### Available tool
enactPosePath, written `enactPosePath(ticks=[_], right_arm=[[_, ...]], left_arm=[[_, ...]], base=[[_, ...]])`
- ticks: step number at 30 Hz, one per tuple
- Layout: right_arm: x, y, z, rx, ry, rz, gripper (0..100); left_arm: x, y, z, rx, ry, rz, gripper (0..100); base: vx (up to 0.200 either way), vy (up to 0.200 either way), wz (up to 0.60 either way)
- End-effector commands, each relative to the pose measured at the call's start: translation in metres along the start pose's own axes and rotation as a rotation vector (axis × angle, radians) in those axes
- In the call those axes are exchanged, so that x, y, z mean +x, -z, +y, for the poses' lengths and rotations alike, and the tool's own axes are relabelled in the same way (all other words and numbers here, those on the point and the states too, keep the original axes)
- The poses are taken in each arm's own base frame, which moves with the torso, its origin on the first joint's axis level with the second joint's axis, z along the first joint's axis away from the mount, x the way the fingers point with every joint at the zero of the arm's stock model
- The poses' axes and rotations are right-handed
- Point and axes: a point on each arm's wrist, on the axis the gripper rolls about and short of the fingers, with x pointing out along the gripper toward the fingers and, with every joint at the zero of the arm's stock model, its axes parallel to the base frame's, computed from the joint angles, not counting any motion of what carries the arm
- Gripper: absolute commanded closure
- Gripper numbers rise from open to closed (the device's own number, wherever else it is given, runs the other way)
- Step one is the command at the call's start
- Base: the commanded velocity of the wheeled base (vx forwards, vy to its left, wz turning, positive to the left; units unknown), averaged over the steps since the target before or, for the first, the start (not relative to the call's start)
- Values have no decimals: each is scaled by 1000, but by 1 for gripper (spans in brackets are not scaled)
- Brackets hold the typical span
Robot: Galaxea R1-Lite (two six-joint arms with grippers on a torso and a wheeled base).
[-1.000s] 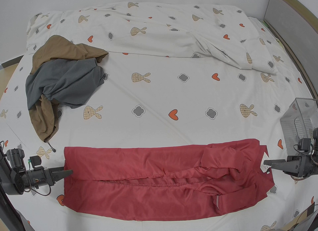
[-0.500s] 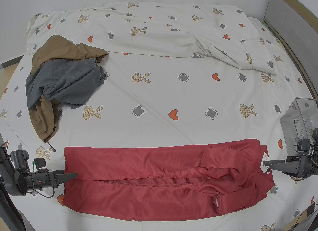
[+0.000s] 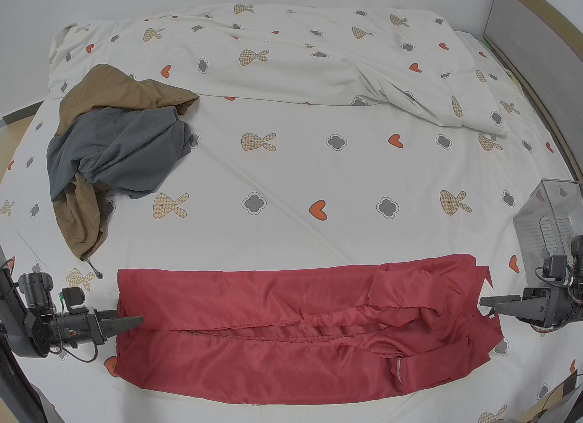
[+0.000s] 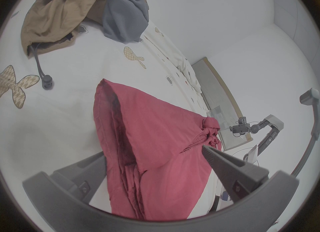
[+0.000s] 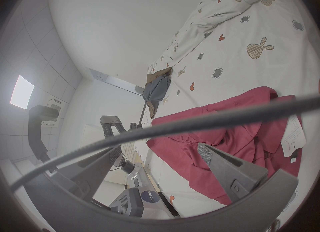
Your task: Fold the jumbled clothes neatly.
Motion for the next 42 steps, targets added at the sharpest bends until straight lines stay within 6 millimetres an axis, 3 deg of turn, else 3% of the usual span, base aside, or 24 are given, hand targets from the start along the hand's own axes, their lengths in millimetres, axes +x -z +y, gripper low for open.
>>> enactPosePath(ticks=[1, 21, 22, 37, 42], right_arm=[[0, 0, 0, 1, -2, 2, 0], [1, 0, 0, 2, -3, 3, 0], [1, 0, 0, 2, -3, 3, 0], [1, 1, 0, 1, -8, 6, 0], [1, 0, 1, -6, -6, 5, 0]], left_arm=[[2, 0, 7, -12, 3, 0, 0], [24, 4, 0, -42, 75, 66, 0], [24, 4, 0, -43, 75, 67, 100], [24, 4, 0, -41, 72, 65, 100], [11, -2, 5, -32, 28, 20, 100]], base=[[0, 0, 0], [0, 0, 0], [0, 0, 0], [0, 0, 0], [0, 0, 0]])
